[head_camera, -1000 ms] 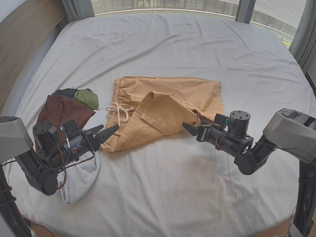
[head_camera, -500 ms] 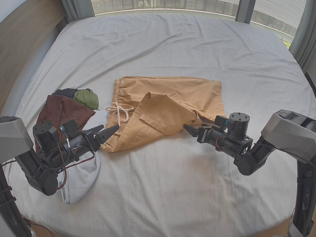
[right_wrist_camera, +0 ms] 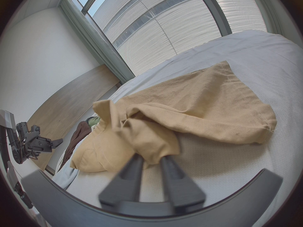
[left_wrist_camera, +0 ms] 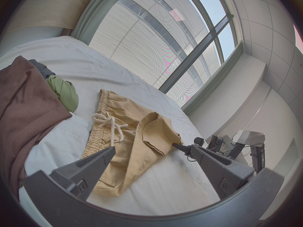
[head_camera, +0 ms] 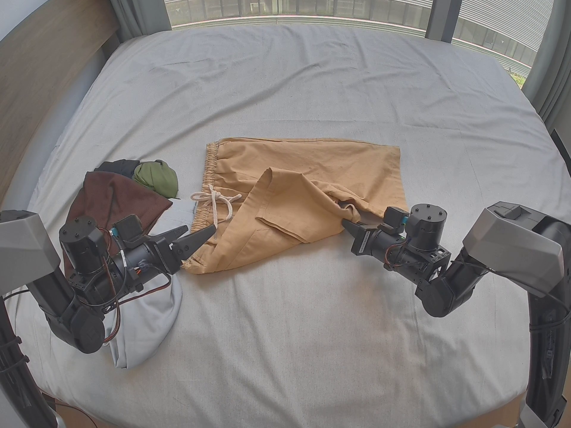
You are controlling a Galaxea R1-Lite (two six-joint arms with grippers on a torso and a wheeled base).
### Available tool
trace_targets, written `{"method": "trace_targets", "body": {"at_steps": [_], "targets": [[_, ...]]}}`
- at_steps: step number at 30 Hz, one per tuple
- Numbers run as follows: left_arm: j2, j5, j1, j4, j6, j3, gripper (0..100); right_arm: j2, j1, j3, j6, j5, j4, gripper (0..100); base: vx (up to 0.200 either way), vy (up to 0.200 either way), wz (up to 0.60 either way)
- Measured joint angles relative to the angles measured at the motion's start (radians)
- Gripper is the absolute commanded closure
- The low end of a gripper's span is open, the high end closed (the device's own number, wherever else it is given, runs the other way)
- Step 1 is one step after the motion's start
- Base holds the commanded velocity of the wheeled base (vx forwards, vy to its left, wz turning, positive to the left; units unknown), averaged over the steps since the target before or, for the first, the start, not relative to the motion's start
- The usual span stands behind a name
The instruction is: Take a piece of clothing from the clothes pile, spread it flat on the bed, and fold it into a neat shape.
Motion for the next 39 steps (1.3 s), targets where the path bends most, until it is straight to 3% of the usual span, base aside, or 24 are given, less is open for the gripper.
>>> {"method": "trace_targets", "body": {"at_steps": [19,30,39], "targets": [[0.000,0.000,-0.001,0.000,0.000,0.000,0,-0.138,0.045,0.130,0.001,-0.001,0.056,100,0.000,0.000,0.00],[0.000,0.000,-0.001,0.000,0.000,-0.002,0,-0.272,0.043,0.162,0.009,0.017,0.249,100,0.000,0.000,0.00],[0.000,0.000,0.000,0.000,0.000,-0.002,0,-0.343,0.037,0.152,0.013,0.043,0.503,100,0.000,0.000,0.00]]}}
